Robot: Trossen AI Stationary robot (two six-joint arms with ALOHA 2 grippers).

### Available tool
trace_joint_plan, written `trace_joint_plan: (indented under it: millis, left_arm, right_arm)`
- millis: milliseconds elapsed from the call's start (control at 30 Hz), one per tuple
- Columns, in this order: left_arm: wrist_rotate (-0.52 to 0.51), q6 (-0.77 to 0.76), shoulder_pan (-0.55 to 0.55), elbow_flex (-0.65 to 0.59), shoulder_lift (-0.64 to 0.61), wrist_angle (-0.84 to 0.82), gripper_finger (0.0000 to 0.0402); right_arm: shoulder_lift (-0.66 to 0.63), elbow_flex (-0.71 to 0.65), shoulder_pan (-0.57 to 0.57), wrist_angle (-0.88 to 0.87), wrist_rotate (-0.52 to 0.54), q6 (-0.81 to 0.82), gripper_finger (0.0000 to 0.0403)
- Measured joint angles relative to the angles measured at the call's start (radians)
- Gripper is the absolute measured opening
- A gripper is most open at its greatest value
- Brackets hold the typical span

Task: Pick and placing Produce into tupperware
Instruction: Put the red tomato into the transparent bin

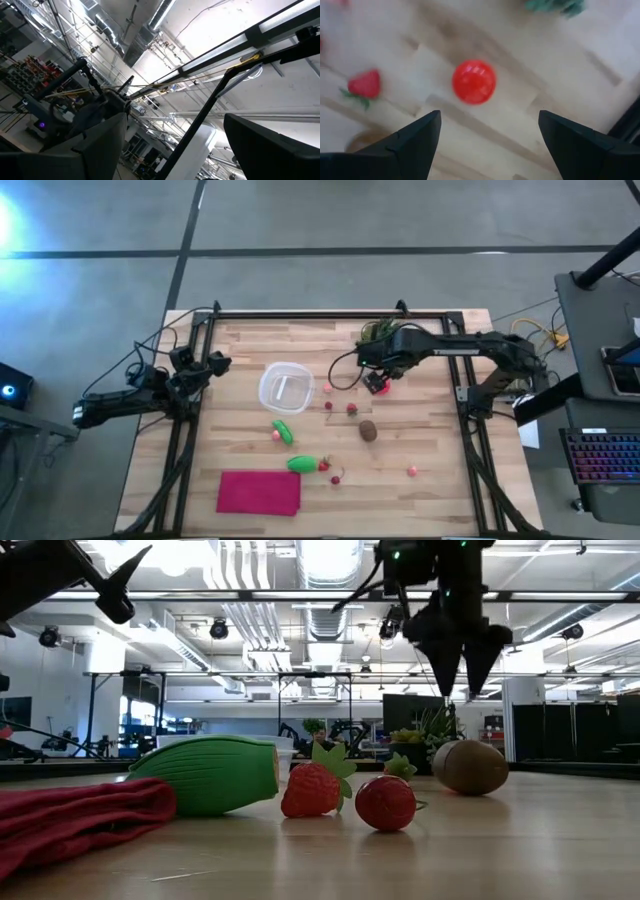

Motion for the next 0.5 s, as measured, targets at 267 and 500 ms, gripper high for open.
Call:
trace_joint_plan:
  millis: [267,500]
  left_arm:
    - [0.001,0.002,0.0,0.0,0.002,0.0,0.0319]
    - [0.004,0.002,0.0,0.0,0.001,0.0,0.0319]
  right_arm:
    - [0.181,-0.037,-0.008,0.067,-0.039,-0.185,0.0326]
    - [0.209,-0.082,-0.041,0.191,-0.065,-0.25,0.0325]
